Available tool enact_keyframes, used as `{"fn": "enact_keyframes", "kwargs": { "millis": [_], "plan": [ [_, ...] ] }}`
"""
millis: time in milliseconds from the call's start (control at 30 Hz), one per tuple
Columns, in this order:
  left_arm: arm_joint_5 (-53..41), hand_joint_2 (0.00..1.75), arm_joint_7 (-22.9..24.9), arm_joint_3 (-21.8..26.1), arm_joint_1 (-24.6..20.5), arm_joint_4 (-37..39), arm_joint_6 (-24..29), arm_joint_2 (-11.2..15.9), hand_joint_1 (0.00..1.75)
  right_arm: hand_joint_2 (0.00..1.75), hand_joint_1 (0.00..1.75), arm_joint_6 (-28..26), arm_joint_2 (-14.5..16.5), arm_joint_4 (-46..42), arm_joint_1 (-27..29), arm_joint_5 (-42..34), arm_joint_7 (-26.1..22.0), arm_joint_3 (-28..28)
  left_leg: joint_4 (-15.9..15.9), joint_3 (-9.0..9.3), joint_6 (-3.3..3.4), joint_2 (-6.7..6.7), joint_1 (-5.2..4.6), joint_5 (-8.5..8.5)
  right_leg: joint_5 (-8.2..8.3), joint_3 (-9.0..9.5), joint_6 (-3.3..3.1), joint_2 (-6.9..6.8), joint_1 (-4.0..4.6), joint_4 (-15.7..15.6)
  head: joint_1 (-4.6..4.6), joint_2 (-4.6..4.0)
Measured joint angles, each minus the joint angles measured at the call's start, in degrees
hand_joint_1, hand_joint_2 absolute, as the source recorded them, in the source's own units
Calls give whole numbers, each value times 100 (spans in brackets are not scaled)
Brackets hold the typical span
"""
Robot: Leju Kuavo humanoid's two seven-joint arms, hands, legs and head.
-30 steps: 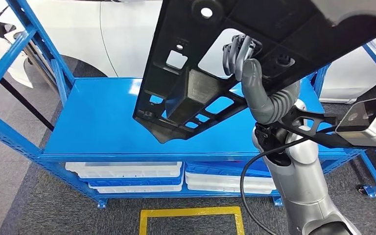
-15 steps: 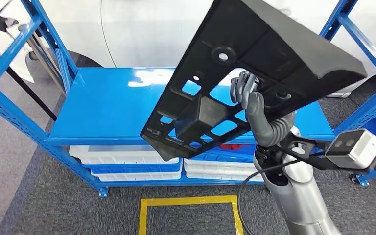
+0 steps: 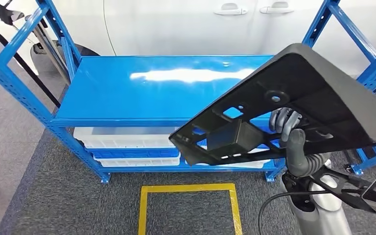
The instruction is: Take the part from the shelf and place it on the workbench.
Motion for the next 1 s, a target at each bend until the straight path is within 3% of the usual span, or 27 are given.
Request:
{"fn": "enact_keyframes", "kwargs": {
  "millis": [67, 100, 133, 200, 233, 267, 300, 367, 433, 467, 500, 567, 600, 633, 700, 733, 767, 833, 867, 900, 967, 1000],
  "plan": [
    [-14, 0, 57, 6, 19, 0, 23, -8, 0, 175, 175, 12, -34, -55, 62, 2, -1, -102, -22, -75, 61, 16, 5, 115, 33, -17, 66, 7, -11, -10, 0, 0],
    [-34, 0, 108, 7, 22, 0, 45, -13, 0, 175, 175, 8, -49, -81, 98, 20, -3, -143, -41, -131, 106, 33, 18, 191, -102, -61, 91, 21, -15, 76, 0, 0],
    [-60, 0, 173, 8, 22, 0, 76, -18, 0, 175, 175, 2, -60, -106, 138, 53, -5, -181, -58, -200, 140, 50, 34, 272, -351, -129, 115, 34, -20, 273, 0, 0],
    [-129, 0, 292, 8, 24, 0, 136, -25, 0, 175, 175, -12, -69, -158, 238, 155, -12, -230, -55, -374, 178, 68, 37, 427, -985, -304, 157, 48, -46, 979, 0, 0],
    [-158, 0, 325, 8, 28, 0, 145, -26, 0, 175, 175, -20, -74, -178, 296, 205, -14, -238, -42, -472, 172, 69, 35, 499, -1159, -356, 179, 48, -57, 1342, 0, 0],
    [-179, 0, 333, 8, 32, 0, 136, -27, 0, 175, 175, -29, -79, -191, 355, 241, -17, -239, -21, -575, 164, 71, 34, 565, -1183, -349, 198, 48, -68, 1589, 0, 0],
    [-191, 0, 319, 8, 34, 0, 108, -28, 0, 175, 175, -39, -85, -201, 410, 265, -23, -239, 8, -681, 151, 72, 36, 623, -1079, -259, 211, 47, -80, 1658, 0, 0],
    [-195, 0, 244, 7, 35, 0, 37, -28, 0, 175, 175, -44, -91, -227, 500, 278, -46, -235, 88, -882, 113, 70, 42, 720, -801, 221, 215, 46, -105, 1210, 0, 0],
    [-178, 0, 142, 6, 35, -6, -26, -28, 0, 175, 175, -4, -90, -267, 553, 279, -77, -222, 169, -1020, 57, 63, 30, 795, -862, 819, 179, 52, -97, 399, -2, 0],
    [-167, 0, 92, 6, 34, -10, -47, -28, 0, 175, 175, 26, -90, -282, 571, 278, -92, -216, 191, -1051, 23, 61, 24, 832, -951, 995, 149, 57, -82, 120, -3, 0],
    [-158, 0, 45, 6, 34, -17, -59, -28, 0, 175, 175, 67, -89, -290, 584, 278, -104, -210, 194, -1067, -14, 58, 19, 877, -1007, 1054, 109, 62, -59, -15, -4, 0],
    [-147, 0, -26, 7, 40, -38, -61, -27, 0, 175, 175, 155, -88, -294, 589, 262, -112, -203, 190, -1101, -87, 55, 30, 933, -924, 983, 10, 46, -58, -46, -4, 0],
    [-142, 0, -50, 7, 45, -49, -60, -27, 0, 175, 175, 206, -87, -294, 578, 239, -97, -199, 256, -1150, -120, 51, 38, 838, -856, 920, -44, 35, -66, -51, -4, 0],
    [-134, 0, -66, 8, 50, -57, -60, -28, 0, 175, 175, 253, -87, -294, 566, 206, -75, -196, 421, -1221, -150, 48, 48, 627, -782, 844, -88, 23, -76, -62, -5, 0],
    [-113, 0, -84, 8, 50, -67, -62, -31, 0, 175, 175, 334, -86, -292, 548, 128, -26, -193, 1062, -1390, -195, 47, 62, 7, -640, 669, -136, 13, -65, -63, -6, 0],
    [-104, 0, -89, 8, 48, -75, -62, -31, 0, 175, 175, 364, -86, -288, 546, 100, -12, -193, 1431, -1449, -209, 47, 66, -212, -573, 581, -141, 9, -54, -59, -7, 0],
    [-99, 0, -93, 8, 45, -83, -62, -31, 0, 175, 175, 387, -86, -282, 545, 79, -5, -193, 1710, -1451, -215, 47, 66, -279, -504, 488, -141, 6, -44, -52, -7, 0],
    [-99, 0, -98, 9, 44, -94, -62, -31, 0, 175, 175, 415, -86, -273, 544, 61, -3, -192, 1754, -1222, -200, 46, 66, -43, -378, 309, -128, 5, -30, -32, -7, 0],
    [-99, 0, -99, 10, 42, -97, -62, -31, 0, 175, 175, 422, -86, -271, 543, 56, -3, -192, 1476, -961, -177, 44, 64, 126, -319, 230, -117, 5, -25, -19, -7, 0],
    [-100, 0, -99, 10, 37, -102, -62, -29, 0, 175, 175, 422, -86, -271, 542, 52, -3, -191, 1047, -639, -142, 42, 56, 181, -269, 171, -100, 6, -15, -6, -7, 0],
    [-101, 0, -102, 9, 24, -116, -62, -26, 0, 175, 175, 422, -86, -271, 530, 46, -2, -189, 218, -99, -80, 38, 30, 89, -167, 108, -51, -2, -5, 4, -6, 0],
    [-102, 0, -103, 9, 20, -121, -62, -24, 0, 175, 175, 422, -86, -271, 521, 45, -2, -188, -1, 18, -53, 36, 13, 21, -113, 99, -18, -9, -7, -5, -6, 0]
  ]
}}
